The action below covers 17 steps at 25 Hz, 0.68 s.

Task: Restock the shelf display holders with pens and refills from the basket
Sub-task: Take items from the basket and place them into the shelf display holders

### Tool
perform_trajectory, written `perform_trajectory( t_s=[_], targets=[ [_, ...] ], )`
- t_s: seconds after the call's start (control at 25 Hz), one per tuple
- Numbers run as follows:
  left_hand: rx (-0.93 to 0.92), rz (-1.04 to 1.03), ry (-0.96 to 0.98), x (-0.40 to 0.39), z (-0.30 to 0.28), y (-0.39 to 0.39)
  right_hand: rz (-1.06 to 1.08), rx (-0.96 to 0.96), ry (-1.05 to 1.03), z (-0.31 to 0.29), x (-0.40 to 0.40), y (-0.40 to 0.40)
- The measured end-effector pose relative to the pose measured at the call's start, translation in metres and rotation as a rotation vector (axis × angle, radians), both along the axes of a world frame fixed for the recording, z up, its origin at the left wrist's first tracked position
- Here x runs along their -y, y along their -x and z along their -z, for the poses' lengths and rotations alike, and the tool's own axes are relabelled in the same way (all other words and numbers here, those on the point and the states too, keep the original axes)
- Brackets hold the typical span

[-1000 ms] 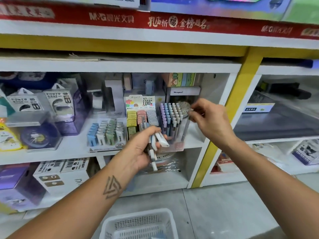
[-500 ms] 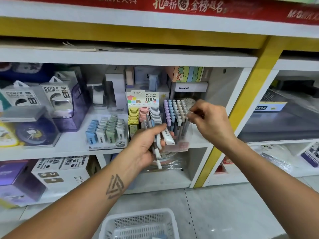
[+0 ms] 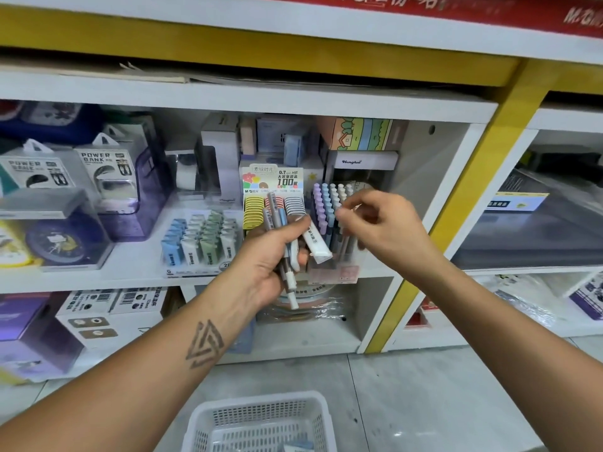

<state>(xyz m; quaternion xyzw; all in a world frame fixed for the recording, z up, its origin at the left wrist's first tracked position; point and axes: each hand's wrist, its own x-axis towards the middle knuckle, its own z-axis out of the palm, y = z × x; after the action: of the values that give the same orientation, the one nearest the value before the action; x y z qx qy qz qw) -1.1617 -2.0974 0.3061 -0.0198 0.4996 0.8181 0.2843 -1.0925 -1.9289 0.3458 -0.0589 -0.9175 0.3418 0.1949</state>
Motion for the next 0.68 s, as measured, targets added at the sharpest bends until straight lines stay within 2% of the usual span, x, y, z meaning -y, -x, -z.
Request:
perform_trajectory(
  t_s=[0.12,0.24,0.4,0.64,0.68],
  targets=[
    [-0.072,-0.001,-0.009,0.002,-0.001,-0.001,-0.194,0.245,0.368,0.001,0.024,0.0],
    [-0.096,0.009,-0.002,0.011,-0.004,0.001,-0.232,0.24,0.569,0.003,0.032,0.005],
    [-0.094,-0.023,0.015,0.037,-0.009,0.011,-0.224,0.209,0.601,0.002,0.042,0.019],
    [0.069,-0.141,0.031,0.102,-0.017,0.032,-0.196,0.191,0.737,-0.003,0.075,0.043],
    [0.085,-0.16,0.03,0.113,-0.019,0.035,-0.198,0.169,0.695,-0.004,0.081,0.045]
  ],
)
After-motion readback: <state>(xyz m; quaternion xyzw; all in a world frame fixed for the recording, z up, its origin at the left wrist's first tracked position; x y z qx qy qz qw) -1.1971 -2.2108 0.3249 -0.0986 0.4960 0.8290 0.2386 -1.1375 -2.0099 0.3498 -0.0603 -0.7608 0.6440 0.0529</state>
